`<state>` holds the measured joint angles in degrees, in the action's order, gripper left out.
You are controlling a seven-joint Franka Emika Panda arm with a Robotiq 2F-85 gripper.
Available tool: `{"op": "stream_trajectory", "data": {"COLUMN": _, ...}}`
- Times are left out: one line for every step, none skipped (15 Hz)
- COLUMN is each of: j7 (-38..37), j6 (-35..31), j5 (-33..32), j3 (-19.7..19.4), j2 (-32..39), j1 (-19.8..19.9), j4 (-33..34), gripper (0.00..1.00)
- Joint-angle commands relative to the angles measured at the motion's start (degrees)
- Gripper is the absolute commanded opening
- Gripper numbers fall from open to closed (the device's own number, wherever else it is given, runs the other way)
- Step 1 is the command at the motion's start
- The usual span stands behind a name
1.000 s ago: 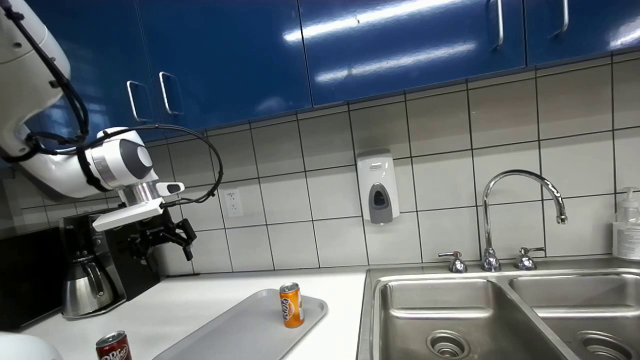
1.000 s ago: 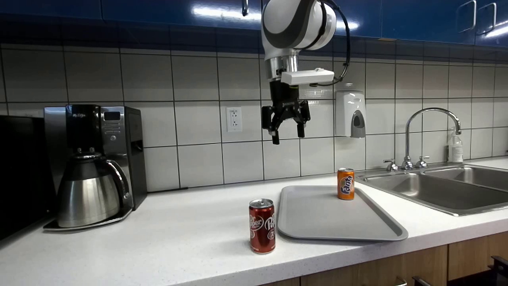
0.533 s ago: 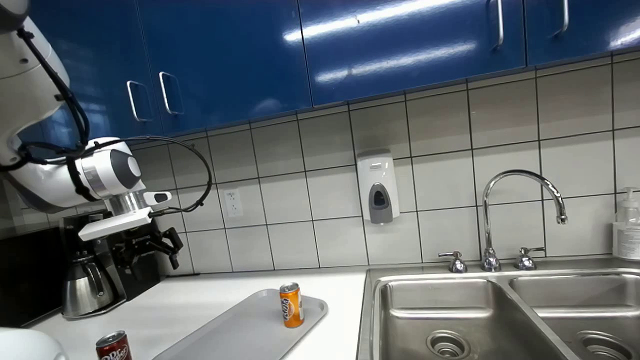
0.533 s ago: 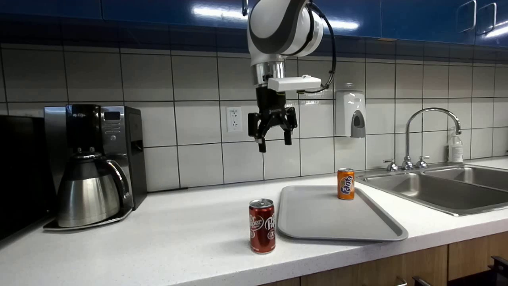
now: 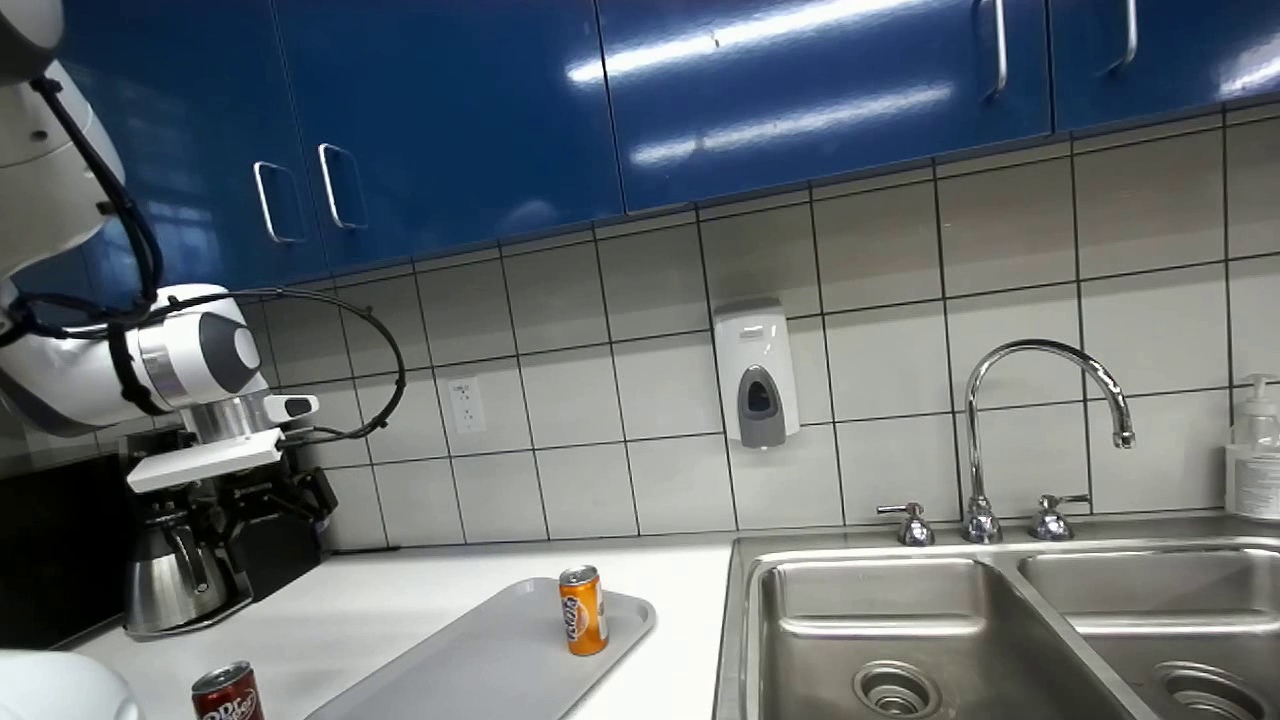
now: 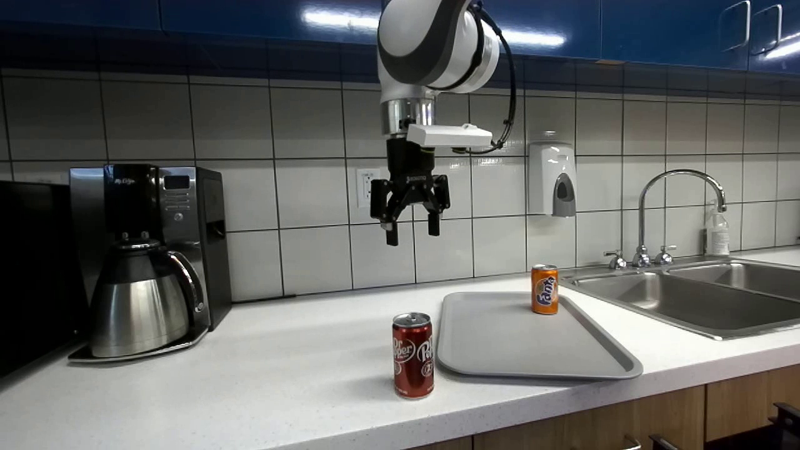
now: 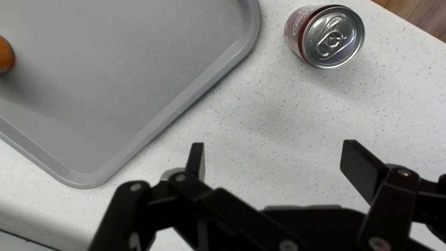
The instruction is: Put the can on the tray
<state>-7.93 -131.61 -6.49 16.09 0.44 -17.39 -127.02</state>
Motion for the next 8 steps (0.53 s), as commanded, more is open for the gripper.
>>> {"op": "stream_trajectory", "data": {"j7": 4.2, "j6": -2.6, "j5": 2.8, "j3": 0.6, "j2": -0.1, "j1": -0.2, "j4": -1.3, "gripper": 1.0}}
{"op": "stream_trajectory", "data": {"j7": 5.3, "j6": -3.1, "j5": 3.3, "j3": 0.7, "j2": 0.0, "j1": -0.4, "j4": -1.7, "gripper": 1.0}}
{"op": "stream_trajectory", "data": {"j7": 6.1, "j6": -3.5, "j5": 3.6, "j3": 0.8, "j2": 0.1, "j1": -0.6, "j4": -2.0, "gripper": 1.0}}
{"op": "stream_trajectory", "data": {"j7": 6.9, "j6": -3.7, "j5": 4.0, "j3": 1.0, "j2": 0.3, "j1": -0.7, "j4": -2.3, "gripper": 1.0}}
{"op": "stream_trajectory", "data": {"j7": 7.3, "j6": -3.8, "j5": 4.3, "j3": 1.3, "j2": 0.4, "j1": -1.0, "j4": -2.6, "gripper": 1.0}}
{"op": "stream_trajectory", "data": {"j7": 7.9, "j6": -3.9, "j5": 4.6, "j3": 1.5, "j2": 0.5, "j1": -1.2, "j4": -2.8, "gripper": 1.0}}
{"op": "stream_trajectory", "data": {"j7": 8.3, "j6": -4.0, "j5": 4.7, "j3": 1.8, "j2": 0.6, "j1": -1.4, "j4": -3.1, "gripper": 1.0}}
{"op": "stream_trajectory", "data": {"j7": 8.8, "j6": -4.1, "j5": 4.8, "j3": 2.1, "j2": 0.6, "j1": -1.7, "j4": -3.4, "gripper": 1.0}}
